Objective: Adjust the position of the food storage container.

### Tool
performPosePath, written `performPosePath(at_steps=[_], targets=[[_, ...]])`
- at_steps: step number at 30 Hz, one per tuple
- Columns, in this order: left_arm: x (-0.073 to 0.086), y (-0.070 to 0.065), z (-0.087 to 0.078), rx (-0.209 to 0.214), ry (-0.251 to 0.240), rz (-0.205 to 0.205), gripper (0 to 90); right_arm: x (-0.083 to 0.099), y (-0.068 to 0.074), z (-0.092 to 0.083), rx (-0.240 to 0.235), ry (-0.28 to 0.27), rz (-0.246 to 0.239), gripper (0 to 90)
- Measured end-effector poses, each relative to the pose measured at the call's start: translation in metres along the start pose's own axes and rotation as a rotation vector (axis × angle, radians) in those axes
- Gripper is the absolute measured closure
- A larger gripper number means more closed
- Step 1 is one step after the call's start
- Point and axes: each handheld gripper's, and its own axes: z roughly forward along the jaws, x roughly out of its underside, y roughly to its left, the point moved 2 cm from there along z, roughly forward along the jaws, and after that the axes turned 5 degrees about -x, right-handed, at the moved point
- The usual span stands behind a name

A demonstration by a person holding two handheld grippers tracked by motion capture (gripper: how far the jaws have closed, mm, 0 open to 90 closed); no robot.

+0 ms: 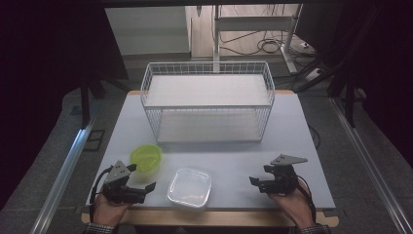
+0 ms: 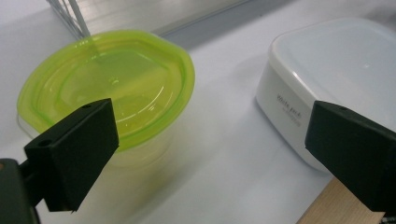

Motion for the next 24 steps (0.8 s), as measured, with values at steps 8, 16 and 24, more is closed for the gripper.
performPosePath(at_steps=[8,16,24], targets=[[-0.003,-0.0043,-0.0029,-0.008,-0.03,0.024,8.5,-0.0003,0.0043,0.0044,-0.013,0.012,-0.023,26.8],[-0.0038,-0.0059,-0.0034,-0.006,-0.041,0.036,13.9,-0.0006,0.0062,0.0053,-0.023,0.012,-0.031,27.5],[-0.0044,-0.0087,-0.0042,0.015,-0.047,0.055,22.5,-0.0012,0.0079,0.0054,-0.024,0.005,-0.045,28.5]])
